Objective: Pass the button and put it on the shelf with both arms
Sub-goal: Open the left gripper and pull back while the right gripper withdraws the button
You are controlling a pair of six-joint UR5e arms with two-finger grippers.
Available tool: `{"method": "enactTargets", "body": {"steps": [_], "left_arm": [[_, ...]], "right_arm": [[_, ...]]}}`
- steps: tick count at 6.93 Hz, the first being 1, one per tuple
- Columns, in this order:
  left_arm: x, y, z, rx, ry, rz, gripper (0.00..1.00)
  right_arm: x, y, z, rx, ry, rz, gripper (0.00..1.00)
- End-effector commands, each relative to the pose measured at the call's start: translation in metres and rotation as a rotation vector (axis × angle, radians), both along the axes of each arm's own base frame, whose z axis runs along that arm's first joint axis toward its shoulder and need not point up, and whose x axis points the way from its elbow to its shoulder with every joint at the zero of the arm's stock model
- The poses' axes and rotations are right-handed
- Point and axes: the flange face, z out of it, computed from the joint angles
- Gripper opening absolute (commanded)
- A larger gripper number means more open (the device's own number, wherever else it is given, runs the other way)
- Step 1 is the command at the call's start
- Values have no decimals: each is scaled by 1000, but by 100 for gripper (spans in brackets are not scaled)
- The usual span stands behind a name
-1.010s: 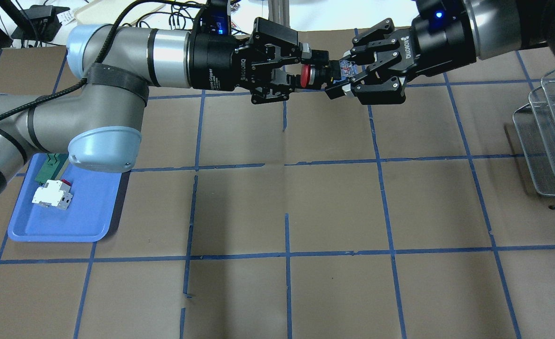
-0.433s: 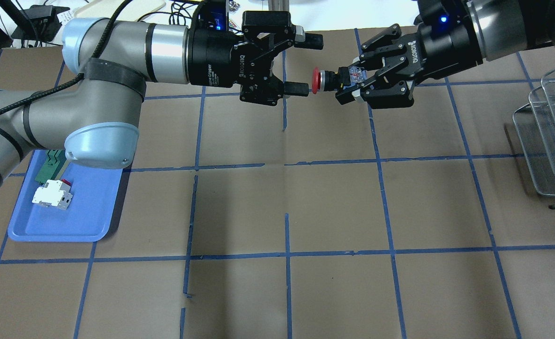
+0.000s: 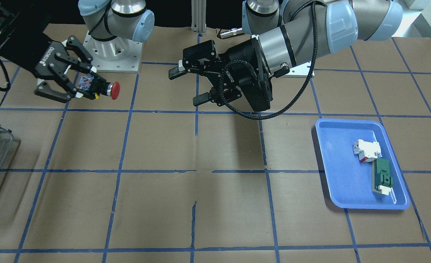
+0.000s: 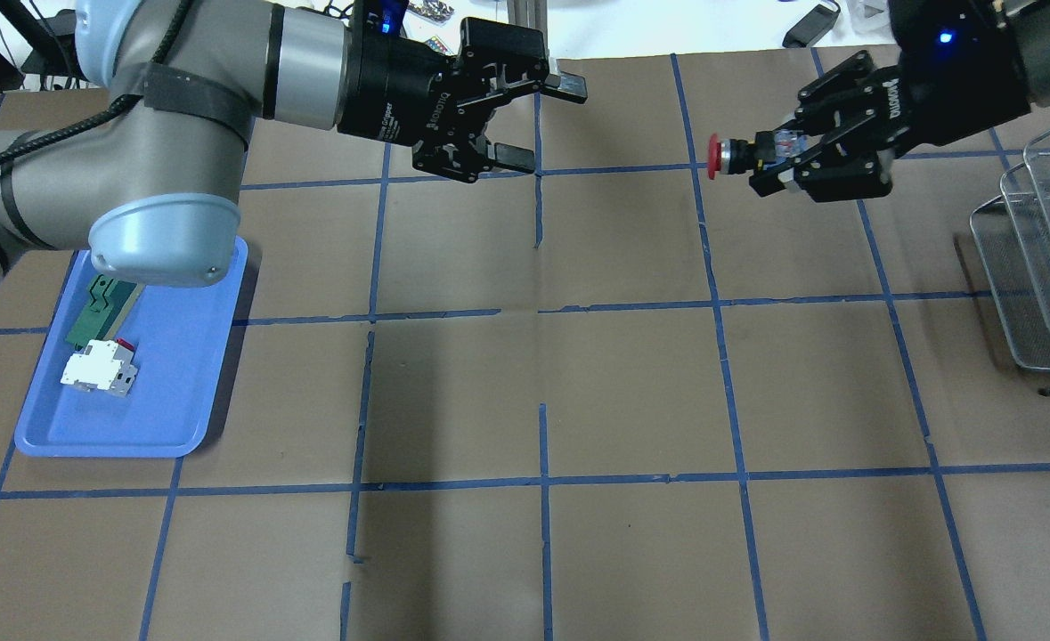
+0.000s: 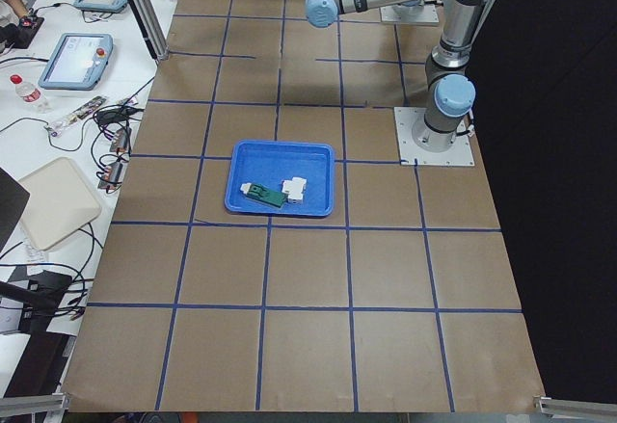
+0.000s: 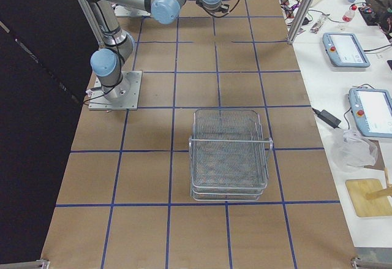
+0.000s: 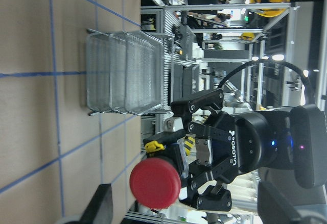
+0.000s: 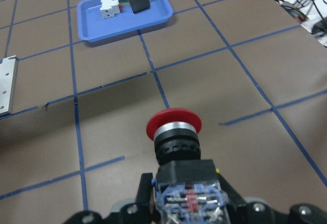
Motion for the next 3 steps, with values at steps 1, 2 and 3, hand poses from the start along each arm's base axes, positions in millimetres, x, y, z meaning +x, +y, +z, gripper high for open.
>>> {"method": "enactTargets", "body": {"steps": [1, 2, 3], "left_arm": [[17, -8, -3, -3, -312, 67, 100], [25, -8, 3, 44, -418, 82, 100], [40, -5, 11, 111, -578, 96, 100]], "right_arm": [[-98, 3, 6, 83, 124, -265, 0], [-119, 1, 12, 57, 262, -303, 0], [-146, -6, 9, 43, 416, -330, 0]]}}
